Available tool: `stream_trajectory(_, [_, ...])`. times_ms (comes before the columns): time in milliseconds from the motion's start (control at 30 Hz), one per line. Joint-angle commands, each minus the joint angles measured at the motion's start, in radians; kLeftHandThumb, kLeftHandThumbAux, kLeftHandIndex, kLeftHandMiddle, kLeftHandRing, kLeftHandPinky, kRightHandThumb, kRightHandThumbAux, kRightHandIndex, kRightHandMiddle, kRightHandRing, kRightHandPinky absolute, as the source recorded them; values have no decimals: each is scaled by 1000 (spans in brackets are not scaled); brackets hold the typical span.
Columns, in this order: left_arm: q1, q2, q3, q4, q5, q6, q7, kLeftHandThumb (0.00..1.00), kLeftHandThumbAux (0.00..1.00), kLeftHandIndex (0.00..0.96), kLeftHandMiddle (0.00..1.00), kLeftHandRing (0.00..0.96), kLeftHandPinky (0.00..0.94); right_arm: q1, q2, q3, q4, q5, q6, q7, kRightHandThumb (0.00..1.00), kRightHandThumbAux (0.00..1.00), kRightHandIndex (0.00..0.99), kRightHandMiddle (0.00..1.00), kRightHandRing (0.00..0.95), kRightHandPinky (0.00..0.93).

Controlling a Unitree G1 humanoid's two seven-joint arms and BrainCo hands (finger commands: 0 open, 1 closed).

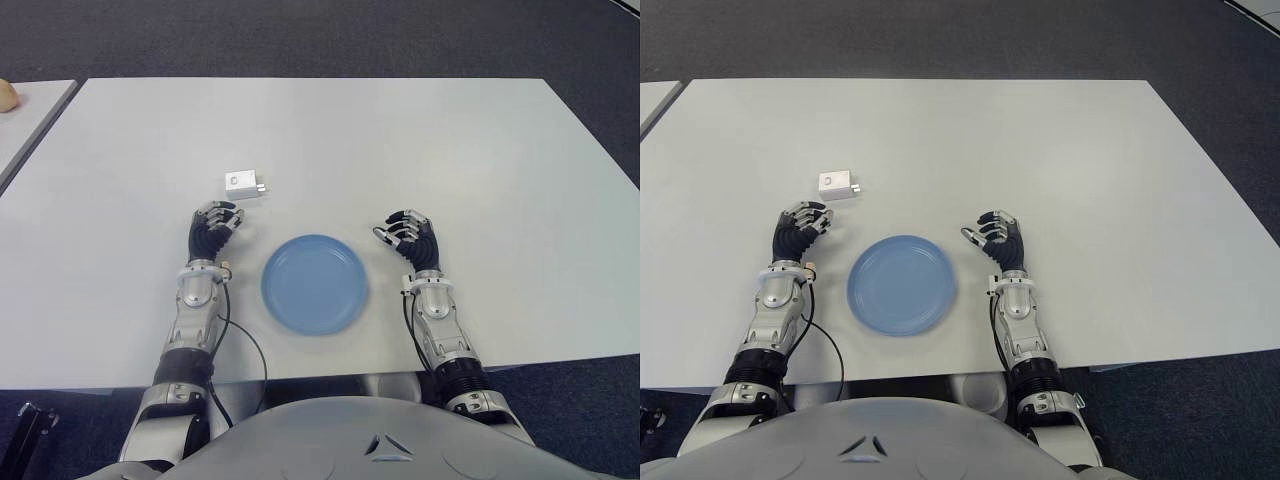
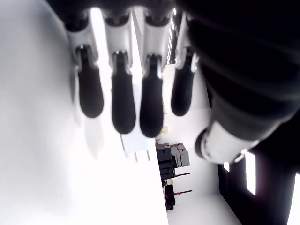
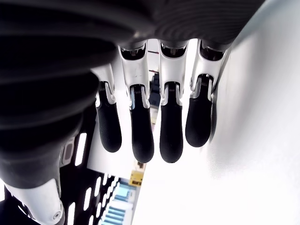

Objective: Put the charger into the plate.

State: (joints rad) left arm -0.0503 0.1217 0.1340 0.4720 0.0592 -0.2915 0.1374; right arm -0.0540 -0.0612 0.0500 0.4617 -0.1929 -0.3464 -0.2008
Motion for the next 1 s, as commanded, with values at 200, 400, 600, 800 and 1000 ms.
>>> stream_trajectory(200, [26,13,-24,-36,55,-12,19,708,719,429,540,533,507,22,7,8,18,-5,22,4,704,732,425,481,495,507])
stream_trajectory(400, [57,60,-58,-179,199,32,67,809,686,419,488,538,508,23,13,12,15,-10,30,-6,703,732,424,479,491,499])
stream_trajectory(600, [83,107,-92,-294,373,112,122,835,674,430,465,484,441,25,19,18,10,-16,36,-15,704,732,425,479,492,504])
stream_trajectory(800, [49,172,-131,-299,530,191,174,742,688,426,342,333,345,27,27,26,4,-22,45,-23,704,732,424,476,487,494])
stream_trajectory(1000, [-30,252,-173,-225,631,219,209,734,493,288,242,236,264,25,35,33,4,-27,51,-30,704,732,424,474,483,491])
